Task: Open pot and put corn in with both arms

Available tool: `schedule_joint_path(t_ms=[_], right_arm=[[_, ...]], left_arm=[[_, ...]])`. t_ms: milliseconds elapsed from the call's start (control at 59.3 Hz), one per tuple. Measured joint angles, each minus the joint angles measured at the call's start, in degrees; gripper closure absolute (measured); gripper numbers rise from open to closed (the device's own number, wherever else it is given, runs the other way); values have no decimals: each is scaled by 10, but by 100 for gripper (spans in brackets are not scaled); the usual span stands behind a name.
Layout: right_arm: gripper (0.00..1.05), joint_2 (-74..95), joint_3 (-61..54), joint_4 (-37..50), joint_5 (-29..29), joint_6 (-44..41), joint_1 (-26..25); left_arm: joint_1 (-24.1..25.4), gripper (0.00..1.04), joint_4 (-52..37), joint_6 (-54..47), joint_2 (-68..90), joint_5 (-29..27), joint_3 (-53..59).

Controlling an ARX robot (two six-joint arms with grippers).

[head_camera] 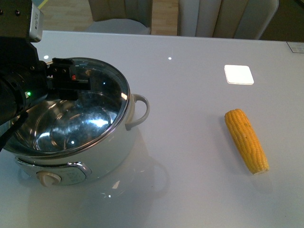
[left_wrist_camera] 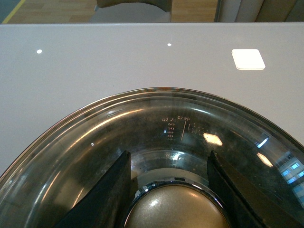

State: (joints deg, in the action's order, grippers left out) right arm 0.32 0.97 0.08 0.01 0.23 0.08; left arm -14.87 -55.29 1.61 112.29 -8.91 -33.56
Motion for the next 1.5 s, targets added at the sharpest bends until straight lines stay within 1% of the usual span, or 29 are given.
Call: schedule_joint_path(t_ms=[236,388,489,573,675,725,860,944,1012,1130,1181,1501], right_arm=[[9,0,0,0,0,0,0],[9,0,0,0,0,0,0],[9,0,0,0,0,0,0],[9,0,0,0,0,0,0],[9,0,0,0,0,0,0],[9,0,0,0,0,0,0],[9,0,0,0,0,0,0],[9,0,0,0,0,0,0],[9,0,0,0,0,0,0],[9,0,0,0,0,0,0],[9,0,0,0,0,0,0],[9,0,0,0,0,0,0]], left_arm=[[17,63,41,-2,-90,6,-2],[60,63,52,-2,-152,23,0],[114,63,51,-3,-194,40,13],[193,63,34,-15,-216,73,43],[265,63,15,-28,-213,105,68],[315,63,-7,-37,-202,125,80],[412,63,-77,-55,-148,161,95],[459,63,-123,-63,-97,176,100],[486,63,-156,-66,-52,184,101],[516,63,-218,-68,45,195,99],[521,63,-234,-69,78,195,95],[521,63,-241,-67,157,193,92]])
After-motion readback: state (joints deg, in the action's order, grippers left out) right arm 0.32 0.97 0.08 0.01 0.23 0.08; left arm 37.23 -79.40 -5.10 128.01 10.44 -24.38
